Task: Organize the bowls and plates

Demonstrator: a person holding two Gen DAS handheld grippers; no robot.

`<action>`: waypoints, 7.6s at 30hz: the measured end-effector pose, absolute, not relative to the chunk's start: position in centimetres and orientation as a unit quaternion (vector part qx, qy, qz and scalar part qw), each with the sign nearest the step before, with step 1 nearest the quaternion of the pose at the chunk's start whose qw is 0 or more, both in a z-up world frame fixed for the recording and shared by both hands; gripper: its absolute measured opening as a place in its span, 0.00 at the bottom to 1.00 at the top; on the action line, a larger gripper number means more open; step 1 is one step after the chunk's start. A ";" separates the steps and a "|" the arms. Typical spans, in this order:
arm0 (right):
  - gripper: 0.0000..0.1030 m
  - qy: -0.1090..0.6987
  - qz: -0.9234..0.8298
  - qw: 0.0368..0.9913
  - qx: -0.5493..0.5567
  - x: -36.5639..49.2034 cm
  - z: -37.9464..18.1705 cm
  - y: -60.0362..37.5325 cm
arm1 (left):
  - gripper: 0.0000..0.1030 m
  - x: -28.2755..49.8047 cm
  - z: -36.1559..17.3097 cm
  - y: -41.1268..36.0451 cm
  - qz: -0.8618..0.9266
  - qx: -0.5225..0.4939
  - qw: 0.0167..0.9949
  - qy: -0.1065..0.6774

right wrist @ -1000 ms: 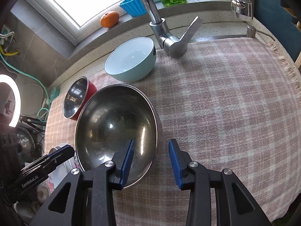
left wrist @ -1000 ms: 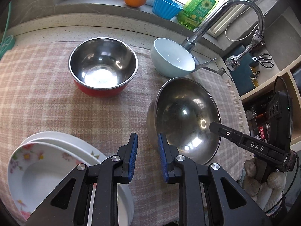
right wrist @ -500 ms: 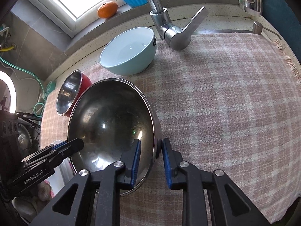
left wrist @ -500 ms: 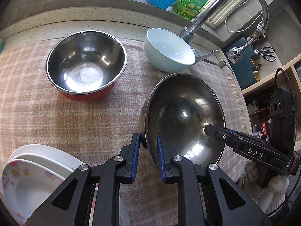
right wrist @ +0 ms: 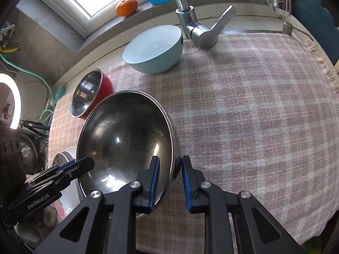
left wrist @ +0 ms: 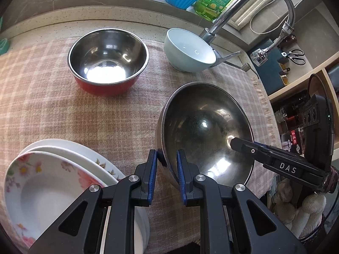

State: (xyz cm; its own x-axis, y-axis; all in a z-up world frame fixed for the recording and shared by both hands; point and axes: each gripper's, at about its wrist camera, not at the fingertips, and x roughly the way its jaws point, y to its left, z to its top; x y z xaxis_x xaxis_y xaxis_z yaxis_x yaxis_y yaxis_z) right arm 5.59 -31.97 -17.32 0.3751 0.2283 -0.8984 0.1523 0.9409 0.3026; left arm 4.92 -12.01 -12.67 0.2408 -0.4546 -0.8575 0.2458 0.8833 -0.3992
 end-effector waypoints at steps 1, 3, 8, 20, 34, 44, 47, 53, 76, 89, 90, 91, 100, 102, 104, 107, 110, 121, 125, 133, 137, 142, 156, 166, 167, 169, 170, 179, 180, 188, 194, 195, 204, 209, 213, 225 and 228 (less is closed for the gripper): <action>0.18 0.558 0.023 0.812 0.169 5.3 -17.3 -31.8 | 0.16 4.7 -12.7 -12.0 -0.225 -0.090 0.782 0.575; 0.18 0.558 0.022 0.812 0.167 4.7 -17.2 -31.7 | 0.16 4.2 -12.6 -12.0 -0.228 -0.089 0.779 0.577; 0.18 0.559 0.021 0.812 0.170 3.1 -17.0 -31.6 | 0.16 2.8 -12.5 -12.2 -0.237 -0.074 0.777 0.578; 0.18 0.564 0.003 0.809 0.167 0.4 -17.8 -32.0 | 0.17 0.7 -13.5 -13.2 -0.253 -0.056 0.765 0.589; 0.18 0.566 0.003 0.808 0.166 -0.4 -18.1 -31.6 | 0.16 0.1 -13.8 -12.9 -0.253 -0.055 0.763 0.592; 0.27 0.543 -0.007 0.824 0.161 -0.7 -16.3 -31.6 | 0.17 -0.1 -12.6 -12.0 -0.255 -0.053 0.772 0.580; 0.28 0.531 -0.010 0.832 0.161 -0.6 -15.3 -31.7 | 0.17 0.0 -12.0 -11.2 -0.255 -0.065 0.776 0.574; 0.28 0.503 0.000 0.850 0.155 0.4 -13.3 -31.2 | 0.17 1.6 -11.1 -8.5 -0.239 -0.106 0.784 0.563; 0.28 0.510 0.070 0.843 0.156 11.7 -10.7 -26.4 | 0.17 11.2 -9.5 -1.1 -0.171 -0.138 0.816 0.535; 0.28 0.545 0.082 0.819 0.158 17.6 -12.5 -24.3 | 0.17 15.8 -11.2 -1.0 -0.161 -0.131 0.804 0.557; 0.28 0.548 0.083 0.817 0.159 17.9 -12.7 -24.1 | 0.17 16.1 -11.5 -1.0 -0.160 -0.131 0.803 0.559; 0.28 0.551 0.085 0.814 0.160 18.3 -12.9 -24.0 | 0.17 16.4 -11.7 -1.1 -0.161 -0.130 0.801 0.562; 0.28 0.573 0.079 0.796 0.178 20.6 -15.0 -24.0 | 0.17 18.1 -12.8 -1.2 -0.155 -0.127 0.795 0.573; 0.28 0.577 0.079 0.791 0.187 20.9 -15.4 -24.2 | 0.17 18.5 -13.1 -1.4 -0.156 -0.125 0.793 0.576; 0.27 0.579 0.079 0.789 0.189 21.2 -15.7 -24.2 | 0.17 18.7 -13.3 -1.5 -0.158 -0.126 0.790 0.579; 0.27 0.581 0.082 0.787 0.190 21.5 -15.9 -24.1 | 0.17 18.8 -13.4 -1.8 -0.160 -0.123 0.790 0.579; 0.21 0.585 0.085 0.785 0.186 21.8 -16.2 -23.7 | 0.17 18.9 -13.6 -2.1 -0.164 -0.124 0.788 0.580; 0.08 0.597 0.090 0.777 0.179 22.1 -17.2 -22.6 | 0.07 18.9 -14.1 -3.0 -0.173 -0.107 0.787 0.582; 0.07 0.597 0.086 0.780 0.167 22.1 -17.2 -22.2 | 0.07 18.9 -14.0 -3.4 -0.172 -0.100 0.790 0.579; 0.06 0.592 0.084 0.787 0.153 21.7 -16.6 -21.8 | 0.07 18.2 -13.5 -3.2 -0.169 -0.099 0.796 0.572; 0.06 0.589 0.085 0.789 0.155 21.3 -16.1 -21.9 | 0.07 17.6 -12.7 -3.0 -0.173 -0.101 0.799 0.567; 0.06 0.581 0.087 0.794 0.159 20.2 -14.8 -22.4 | 0.07 16.5 -11.4 -3.3 -0.182 -0.099 0.804 0.557; 0.06 0.550 0.081 0.815 0.165 13.3 -10.3 -25.3 | 0.07 11.8 -7.3 -6.6 -0.232 -0.084 0.808 0.535; 0.06 0.533 0.055 0.825 0.182 7.1 -8.5 -28.0 | 0.08 8.0 -5.5 -9.9 -0.280 -0.068 0.797 0.531; 0.06 0.532 0.052 0.825 0.184 6.4 -8.5 -28.3 | 0.08 7.6 -5.5 -10.2 -0.285 -0.066 0.795 0.532; 0.06 0.531 0.046 0.825 0.188 5.3 -8.5 -28.8 | 0.08 6.9 -5.6 -10.9 -0.293 -0.064 0.790 0.534; 0.06 0.531 0.042 0.825 0.189 4.6 -8.6 -29.0 | 0.08 6.5 -5.6 -11.2 -0.297 -0.061 0.788 0.536; 0.06 0.543 0.015 0.816 0.198 0.2 -10.2 -30.6 | 0.08 3.6 -7.5 -13.6 -0.318 -0.041 0.763 0.562; 0.06 0.545 0.014 0.815 0.198 -0.1 -10.4 -30.8 | 0.08 3.4 -7.7 -13.8 -0.320 -0.039 0.761 0.564; 0.06 0.564 0.005 0.802 0.199 -1.7 -12.9 -31.0 | 0.08 1.9 -9.6 -14.7 -0.318 -0.017 0.746 0.584; 0.06 0.575 0.003 0.796 0.190 -1.5 -14.6 -30.9 | 0.08 1.8 -10.7 -15.0 -0.309 -0.001 0.746 0.590; 0.06 0.576 0.003 0.796 0.187 -1.4 -14.8 -30.9 | 0.08 1.8 -10.7 -15.0 -0.306 0.002 0.747 0.590; 0.06 0.586 0.002 0.790 0.179 -0.7 -16.3 -30.9 | 0.08 1.9 -11.4 -15.5 -0.295 0.022 0.750 0.591; 0.07 0.587 0.002 0.791 0.172 -0.5 -16.5 -30.6 | 0.08 2.1 -11.8 -15.4 -0.290 0.022 0.749 0.595; 0.09 0.588 0.003 0.792 0.164 -0.4 -16.7 -30.4 | 0.08 2.2 -11.7 -15.6 -0.287 0.025 0.753 0.592; 0.17 0.586 0.002 0.796 0.154 -0.2 -16.3 -29.9 | 0.08 2.2 -11.5 -15.6 -0.288 0.026 0.753 0.591; 0.19 0.581 0.001 0.799 0.154 -0.2 -15.8 -30.0 | 0.08 2.2 -11.2 -15.6 -0.291 0.024 0.754 0.589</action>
State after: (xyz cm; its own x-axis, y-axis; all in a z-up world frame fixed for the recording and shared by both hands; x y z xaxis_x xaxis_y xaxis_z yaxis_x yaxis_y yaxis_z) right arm -0.22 -30.04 -15.83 0.3255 0.1810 -0.9281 0.1779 0.9523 0.2481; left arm 2.20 -15.57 -11.17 0.1374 -0.4106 -0.9014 0.4660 0.8298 -0.3070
